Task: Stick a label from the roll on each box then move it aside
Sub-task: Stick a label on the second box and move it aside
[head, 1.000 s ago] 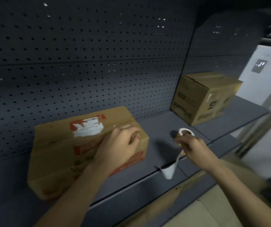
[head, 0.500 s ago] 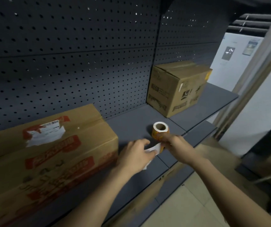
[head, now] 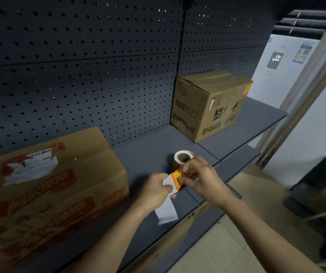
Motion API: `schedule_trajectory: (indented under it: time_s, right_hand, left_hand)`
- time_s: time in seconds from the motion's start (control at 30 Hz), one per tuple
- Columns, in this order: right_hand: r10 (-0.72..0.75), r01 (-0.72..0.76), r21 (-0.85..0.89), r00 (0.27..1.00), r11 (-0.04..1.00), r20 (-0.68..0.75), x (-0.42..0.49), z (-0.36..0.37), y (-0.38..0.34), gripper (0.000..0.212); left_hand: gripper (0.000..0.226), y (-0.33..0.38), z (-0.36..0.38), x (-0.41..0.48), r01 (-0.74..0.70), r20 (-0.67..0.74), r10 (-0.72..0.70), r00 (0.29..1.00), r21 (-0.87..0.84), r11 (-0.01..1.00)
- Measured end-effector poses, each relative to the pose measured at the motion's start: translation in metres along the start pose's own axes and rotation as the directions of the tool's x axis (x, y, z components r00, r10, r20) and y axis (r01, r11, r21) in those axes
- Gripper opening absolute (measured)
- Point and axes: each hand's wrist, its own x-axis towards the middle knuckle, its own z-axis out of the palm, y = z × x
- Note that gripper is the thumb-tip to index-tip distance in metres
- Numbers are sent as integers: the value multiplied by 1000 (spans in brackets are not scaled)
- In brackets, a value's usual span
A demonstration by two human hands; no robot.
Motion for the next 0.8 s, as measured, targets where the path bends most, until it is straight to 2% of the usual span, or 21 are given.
schedule_trajectory:
  time_s: [0.07, 0.13, 0.43, 0.57, 0.67, 0.8]
  right_hand:
    - [4, -4, 18, 1000, 1000, 12, -2, 5, 5, 15]
    - [-7, 5, 52, 999, 999, 33, -3, 11, 5, 13]
    - [8, -29, 124, 986, 992, 164, 0, 17, -11, 4]
    - [46, -87, 184, 975, 979, 219, -1, 23, -14, 10]
    - [87, -127, 206, 977, 970, 196, -3, 24, -14, 12]
    - [167, -180, 193, 982, 965, 84, -8, 21, -13, 14]
  left_hand:
    - [20, 1, -1, -2, 37, 36, -32, 999, -164, 986]
    - [19, 1, -3, -5, 13, 42, -5, 999, -212, 977]
    - [6, -18, -13, -8, -84, 40, 93, 995, -180, 980]
    - [10, -25, -20, -15, -38, 23, 43, 999, -170, 985]
    - [8, -27, -24, -22, -22, 10, 24, 1000, -120, 992]
    - [10, -24, -26, -29, -2, -60, -1, 998, -49, 999]
